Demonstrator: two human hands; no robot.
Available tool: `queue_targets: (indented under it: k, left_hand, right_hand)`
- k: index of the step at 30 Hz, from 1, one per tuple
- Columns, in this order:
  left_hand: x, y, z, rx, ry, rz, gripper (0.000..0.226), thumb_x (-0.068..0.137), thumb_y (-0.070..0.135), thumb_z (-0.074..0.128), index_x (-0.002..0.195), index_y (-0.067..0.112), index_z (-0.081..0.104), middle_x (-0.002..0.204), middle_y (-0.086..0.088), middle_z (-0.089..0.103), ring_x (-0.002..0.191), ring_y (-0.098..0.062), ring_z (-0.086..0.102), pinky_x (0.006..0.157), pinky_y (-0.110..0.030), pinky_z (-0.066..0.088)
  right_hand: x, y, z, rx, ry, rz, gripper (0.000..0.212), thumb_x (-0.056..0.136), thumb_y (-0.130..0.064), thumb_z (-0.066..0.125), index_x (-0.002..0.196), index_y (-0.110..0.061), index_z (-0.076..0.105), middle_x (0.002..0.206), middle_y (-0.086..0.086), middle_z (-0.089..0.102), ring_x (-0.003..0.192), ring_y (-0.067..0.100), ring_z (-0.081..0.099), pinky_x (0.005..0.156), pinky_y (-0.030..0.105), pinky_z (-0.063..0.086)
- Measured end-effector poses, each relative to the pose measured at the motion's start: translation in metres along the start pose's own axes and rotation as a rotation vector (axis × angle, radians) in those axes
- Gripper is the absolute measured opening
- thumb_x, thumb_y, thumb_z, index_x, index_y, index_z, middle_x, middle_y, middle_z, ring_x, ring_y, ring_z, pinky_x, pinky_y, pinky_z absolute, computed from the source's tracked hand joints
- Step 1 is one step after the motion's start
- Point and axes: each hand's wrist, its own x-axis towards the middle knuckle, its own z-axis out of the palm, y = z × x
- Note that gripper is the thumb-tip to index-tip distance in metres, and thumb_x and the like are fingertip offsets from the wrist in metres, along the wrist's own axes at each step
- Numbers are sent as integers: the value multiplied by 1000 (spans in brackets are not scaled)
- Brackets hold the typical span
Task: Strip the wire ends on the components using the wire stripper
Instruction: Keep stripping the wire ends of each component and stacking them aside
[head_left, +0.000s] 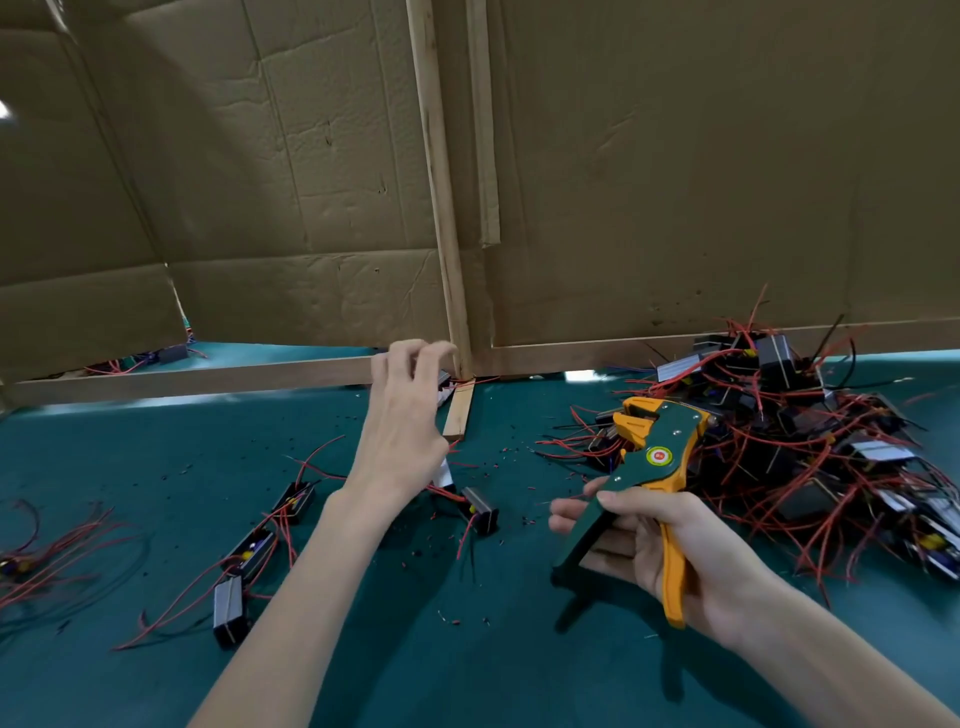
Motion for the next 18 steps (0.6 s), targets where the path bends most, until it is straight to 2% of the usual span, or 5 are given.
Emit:
queue_targets:
  k: [3,6,10,13,18]
  left_hand:
    - [2,0,-7,-87,-455,71,58,63,-21,42,97,19,64,103,3,48,104,-18,45,80,-24,35]
    - [-5,-1,1,-1,-854,48,56,68,-16,41,95,26,68,101,8,52,104,-15,51,81,-23,40]
    - [-9,-4,13,62,-836,84,29,73,13,73,90,31,57,104,9,53,105,-16,47,88,-35,42]
    - [-14,-6,24,19,-792,31,27,73,32,79,91,32,58,107,4,60,103,-20,53,90,-38,45]
    - [-19,6,34,-414,-574,-89,28,81,17,75,82,25,48,85,-1,62,78,-16,57,72,-31,46]
  right_hand:
    - [-1,-1,0,5,1,-9,13,91,-4,49,103,-3,56,108,26,70,97,37,71,66,40,61]
    - [-3,-2,0,1,-1,-19,13,93,-4,48,104,-2,55,108,27,70,97,37,71,66,40,61]
    - [-3,-3,1,0,-14,-31,15,89,-2,51,104,0,54,108,28,70,97,39,71,71,44,61]
    - [-3,-3,1,33,-25,-50,24,77,0,56,101,3,54,107,31,68,99,41,70,76,48,61]
    - [-3,-1,3,48,-57,-64,23,71,2,54,94,4,55,104,35,67,93,43,70,76,49,60]
